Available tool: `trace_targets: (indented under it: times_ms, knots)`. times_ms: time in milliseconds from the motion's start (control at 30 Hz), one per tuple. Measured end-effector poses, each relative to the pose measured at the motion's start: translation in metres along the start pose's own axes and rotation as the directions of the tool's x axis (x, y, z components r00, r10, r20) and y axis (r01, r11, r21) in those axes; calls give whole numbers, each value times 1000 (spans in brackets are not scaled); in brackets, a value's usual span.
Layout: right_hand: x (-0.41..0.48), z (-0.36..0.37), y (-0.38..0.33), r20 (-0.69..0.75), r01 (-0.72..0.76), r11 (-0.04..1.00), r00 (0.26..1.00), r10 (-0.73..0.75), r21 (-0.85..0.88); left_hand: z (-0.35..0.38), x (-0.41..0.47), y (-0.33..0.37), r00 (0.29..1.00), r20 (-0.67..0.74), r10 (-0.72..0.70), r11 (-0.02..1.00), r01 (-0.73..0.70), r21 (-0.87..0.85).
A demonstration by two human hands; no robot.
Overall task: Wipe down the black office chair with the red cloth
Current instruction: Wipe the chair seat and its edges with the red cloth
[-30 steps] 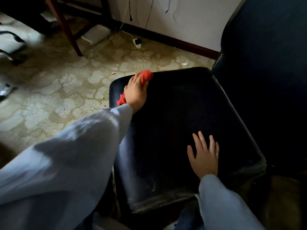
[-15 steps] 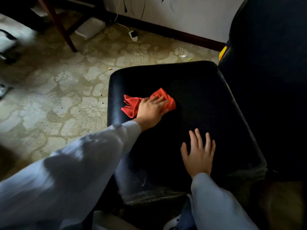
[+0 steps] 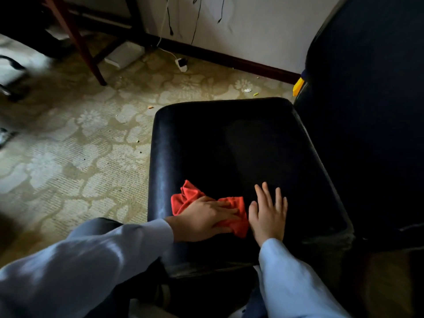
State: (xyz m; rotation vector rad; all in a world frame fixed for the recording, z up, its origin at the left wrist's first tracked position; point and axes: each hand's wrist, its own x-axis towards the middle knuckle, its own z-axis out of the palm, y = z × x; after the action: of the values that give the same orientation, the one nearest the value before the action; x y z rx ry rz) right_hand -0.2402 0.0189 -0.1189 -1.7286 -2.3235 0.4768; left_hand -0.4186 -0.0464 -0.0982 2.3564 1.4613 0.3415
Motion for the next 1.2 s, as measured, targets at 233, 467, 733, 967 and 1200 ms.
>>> trace_targets:
  times_ms: [233, 467, 733, 967, 1200]
  knots:
    - [14, -16, 10, 10, 50, 999, 999, -50, 15, -46, 61, -36, 749, -285, -597, 700, 314, -641]
    - [57, -44, 57, 36, -52, 989, 998, 58, -140, -88, 124, -104, 512, -451, -731, 681, 574, -454]
    - [65, -34, 72, 81, -64, 963, 993, 88, -261, -53, 167, -141, 622, -260, -739, 626, 776, 77]
    - [65, -28, 73, 26, -51, 968, 998, 60, -245, -38, 155, -112, 775, -191, -603, 759, 631, 160]
    - [65, -29, 71, 24, -61, 970, 997, 69, -236, -17, 130, -57, 887, -84, -453, 857, 460, 234]
